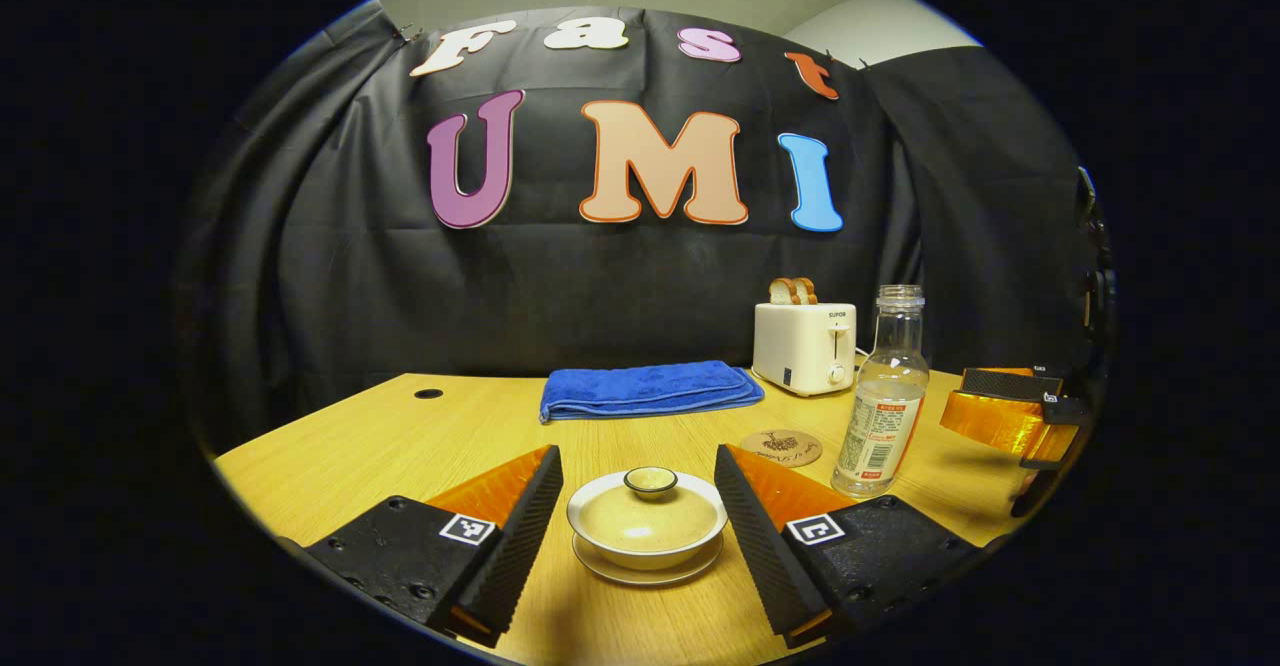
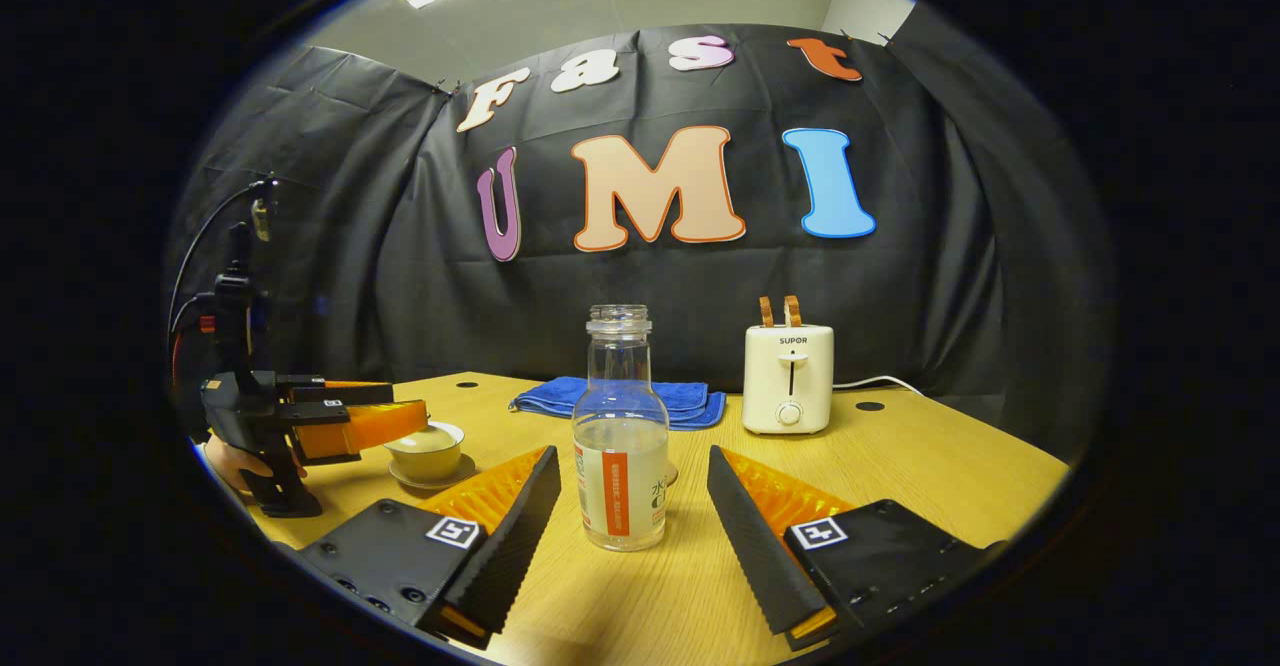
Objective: Open the teacup lid with one hand, grasp the water bottle and pour water into the teacup with the other hand; after pouring, place the water bottle on the coaster and then close the teacup lid.
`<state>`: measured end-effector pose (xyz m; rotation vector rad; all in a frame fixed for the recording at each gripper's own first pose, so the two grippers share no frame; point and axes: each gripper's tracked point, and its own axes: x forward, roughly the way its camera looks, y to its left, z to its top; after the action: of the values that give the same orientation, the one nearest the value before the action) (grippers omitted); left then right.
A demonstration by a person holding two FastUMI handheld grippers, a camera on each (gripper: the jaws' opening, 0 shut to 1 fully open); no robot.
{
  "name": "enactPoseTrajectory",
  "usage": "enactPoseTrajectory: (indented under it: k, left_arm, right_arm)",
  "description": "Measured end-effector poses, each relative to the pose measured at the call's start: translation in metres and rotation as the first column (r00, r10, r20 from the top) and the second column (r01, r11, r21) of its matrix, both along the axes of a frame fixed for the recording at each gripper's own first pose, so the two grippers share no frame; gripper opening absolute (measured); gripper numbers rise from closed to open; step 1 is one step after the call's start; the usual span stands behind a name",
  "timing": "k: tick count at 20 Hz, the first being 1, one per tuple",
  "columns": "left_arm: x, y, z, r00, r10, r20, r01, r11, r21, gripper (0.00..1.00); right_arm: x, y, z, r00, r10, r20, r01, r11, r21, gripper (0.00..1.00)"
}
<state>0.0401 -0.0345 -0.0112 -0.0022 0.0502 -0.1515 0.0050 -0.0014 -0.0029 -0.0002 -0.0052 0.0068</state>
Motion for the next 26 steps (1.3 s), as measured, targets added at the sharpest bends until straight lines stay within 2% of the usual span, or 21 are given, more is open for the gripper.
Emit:
enactPoseTrajectory:
  k: [6, 13, 16, 19, 20, 26]
  left_arm:
    - [0.002, -0.007, -0.006, 0.998, -0.023, -0.055, 0.023, 1.000, 0.010, 0.89]
    - [0.005, -0.017, -0.008, 0.995, -0.062, -0.084, 0.064, 0.998, 0.022, 0.76]
    - [0.005, -0.017, -0.013, 0.991, -0.067, -0.113, 0.070, 0.997, 0.026, 0.65]
    - [0.007, -0.017, -0.013, 0.991, -0.066, -0.114, 0.069, 0.997, 0.029, 0.59]
    - [0.007, -0.017, -0.014, 0.991, -0.065, -0.115, 0.069, 0.997, 0.029, 0.52]
    - [0.008, -0.014, -0.010, 0.993, -0.054, -0.106, 0.057, 0.998, 0.023, 0.33]
  right_arm:
    - [-0.003, 0.002, 0.001, 1.000, 0.000, 0.000, 0.000, 1.000, 0.000, 0.93]
    - [-0.006, 0.003, 0.003, 1.000, 0.000, -0.001, 0.000, 1.000, 0.001, 0.94]
    - [-0.005, 0.002, 0.003, 1.000, 0.000, -0.002, 0.000, 1.000, 0.001, 0.93]
    - [-0.005, 0.003, 0.002, 1.000, 0.000, -0.002, 0.000, 1.000, 0.002, 0.93]
    - [-0.005, 0.002, 0.003, 1.000, 0.000, -0.002, 0.000, 1.000, 0.002, 0.93]
    - [-0.005, 0.002, 0.003, 1.000, 0.000, -0.002, 0.000, 1.000, 0.002, 0.93]
